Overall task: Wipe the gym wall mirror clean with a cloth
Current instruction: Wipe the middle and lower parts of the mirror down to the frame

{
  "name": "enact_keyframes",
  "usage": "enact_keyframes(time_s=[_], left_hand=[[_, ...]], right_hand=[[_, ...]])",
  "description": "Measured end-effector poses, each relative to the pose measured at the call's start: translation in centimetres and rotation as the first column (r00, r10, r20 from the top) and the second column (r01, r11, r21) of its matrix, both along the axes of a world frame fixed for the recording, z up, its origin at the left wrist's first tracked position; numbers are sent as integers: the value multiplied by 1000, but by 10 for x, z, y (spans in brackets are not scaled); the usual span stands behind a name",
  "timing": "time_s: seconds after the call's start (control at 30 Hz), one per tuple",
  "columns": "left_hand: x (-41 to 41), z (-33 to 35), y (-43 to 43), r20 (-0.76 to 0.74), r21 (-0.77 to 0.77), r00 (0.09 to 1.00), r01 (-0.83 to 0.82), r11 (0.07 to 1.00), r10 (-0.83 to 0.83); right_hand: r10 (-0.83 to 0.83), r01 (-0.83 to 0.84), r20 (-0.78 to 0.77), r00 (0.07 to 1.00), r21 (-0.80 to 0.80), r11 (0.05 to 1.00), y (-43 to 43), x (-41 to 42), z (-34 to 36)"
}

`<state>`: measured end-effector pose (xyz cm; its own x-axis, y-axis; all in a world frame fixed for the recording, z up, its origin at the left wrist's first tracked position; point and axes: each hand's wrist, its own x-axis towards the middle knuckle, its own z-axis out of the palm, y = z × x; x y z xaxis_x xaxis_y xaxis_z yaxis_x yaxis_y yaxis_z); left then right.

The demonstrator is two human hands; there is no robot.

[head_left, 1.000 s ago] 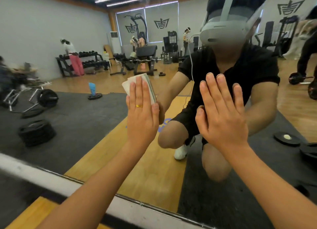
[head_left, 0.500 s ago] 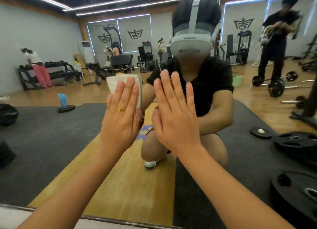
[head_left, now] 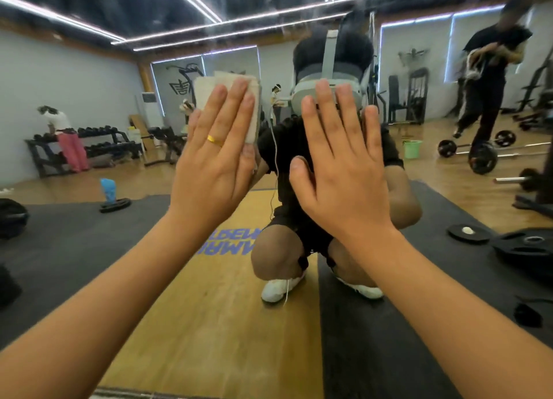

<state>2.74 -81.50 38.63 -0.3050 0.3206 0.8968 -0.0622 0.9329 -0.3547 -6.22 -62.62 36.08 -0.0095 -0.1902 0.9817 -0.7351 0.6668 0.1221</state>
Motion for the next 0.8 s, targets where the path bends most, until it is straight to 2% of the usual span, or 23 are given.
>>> enact_keyframes(time_s=[0.13, 0.27, 0.37, 0.53, 0.67, 0.8], left_hand=[[14, -52, -22, 9, 102, 999, -46, 994, 45], [15, -20, -16, -16, 40, 999, -43, 998, 44], [6, 13, 1, -43, 99, 999, -25, 995, 29], [20, -9, -30, -29, 83, 998, -57, 995, 59], [44, -37, -68, -52, 270, 995, -72, 960, 89], [16, -38, -23, -175, 443, 984, 41, 895, 41]], right_hand=[[4, -4, -12, 1000, -18, 1000, -6, 1, 0], [-19, 18, -21, 1000, -11, 1000, -8, 1, -3], [-30, 30, -17, 999, -5, 1000, -7, -1, -4], [-8, 8, -25, 1000, -4, 1000, -7, -1, 2], [-29, 29, -2, 1000, 12, 1000, -4, 0, 6], [42, -42, 27, 999, -25, 999, -21, 25, -2]])
